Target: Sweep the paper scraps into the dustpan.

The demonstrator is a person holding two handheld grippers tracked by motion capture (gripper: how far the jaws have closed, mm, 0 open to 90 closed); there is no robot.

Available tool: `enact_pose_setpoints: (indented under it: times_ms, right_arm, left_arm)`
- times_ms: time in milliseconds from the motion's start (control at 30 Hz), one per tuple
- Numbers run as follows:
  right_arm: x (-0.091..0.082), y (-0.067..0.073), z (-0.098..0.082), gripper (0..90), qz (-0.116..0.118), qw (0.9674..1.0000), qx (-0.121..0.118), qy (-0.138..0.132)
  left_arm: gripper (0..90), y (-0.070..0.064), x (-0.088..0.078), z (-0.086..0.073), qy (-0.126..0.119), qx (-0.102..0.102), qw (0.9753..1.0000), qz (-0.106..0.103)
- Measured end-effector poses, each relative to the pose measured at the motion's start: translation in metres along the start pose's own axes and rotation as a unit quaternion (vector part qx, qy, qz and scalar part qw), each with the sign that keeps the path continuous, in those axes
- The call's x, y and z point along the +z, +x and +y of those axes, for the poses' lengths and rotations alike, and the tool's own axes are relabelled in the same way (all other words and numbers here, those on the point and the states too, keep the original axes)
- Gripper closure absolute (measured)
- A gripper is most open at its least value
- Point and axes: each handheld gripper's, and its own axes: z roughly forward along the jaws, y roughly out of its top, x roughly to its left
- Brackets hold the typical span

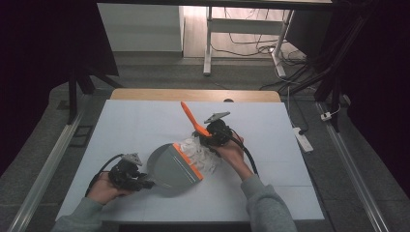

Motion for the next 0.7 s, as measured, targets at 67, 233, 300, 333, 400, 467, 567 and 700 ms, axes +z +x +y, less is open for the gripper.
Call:
enact_pose_setpoints:
  times_ms: [67,233,300,333,400,467,567,700]
  right_arm:
    - [0.001,0.004,0.001,70.4,0.005,1.0,-0.006,0.0]
    - [0.001,0.016,0.002,70.4,0.021,0.9996,-0.018,-0.004]
    - [0.002,0.021,0.002,70.4,0.026,0.9994,-0.023,-0.004]
    - [0.002,0.023,0.003,70.4,0.029,0.9993,-0.025,-0.004]
    - [0.001,0.028,0.003,70.3,0.039,0.9989,-0.026,-0.008]
    - [0.001,0.033,0.004,70.4,0.045,0.9984,-0.033,-0.009]
    - [0.0,0.042,0.006,70.3,0.056,0.9971,-0.05,-0.01]
    - [-0.002,0.053,0.008,70.3,0.068,0.9952,-0.07,-0.011]
  left_arm:
    - [61.2,0.0,0.0,0.0,0.0,0.0,1.0,0.0]
    - [61.2,0.0,0.0,0.0,0.001,0.001,1.0,0.0]
    - [61.2,0.0,0.0,0.0,0.001,0.001,1.0,0.001]
    - [61.2,-0.001,0.0,0.0,0.001,0.0,1.0,0.001]
    - [61.2,-0.001,0.0,0.0,0.0,0.0,1.0,0.001]
    - [61.2,-0.001,0.0,0.0,-0.001,0.0,1.0,0.001]
    - [61.2,-0.001,0.0,0.0,0.0,0.001,1.0,0.002]
    - [61.2,-0.001,0.0,0.0,0.0,0.001,1.0,0.002]
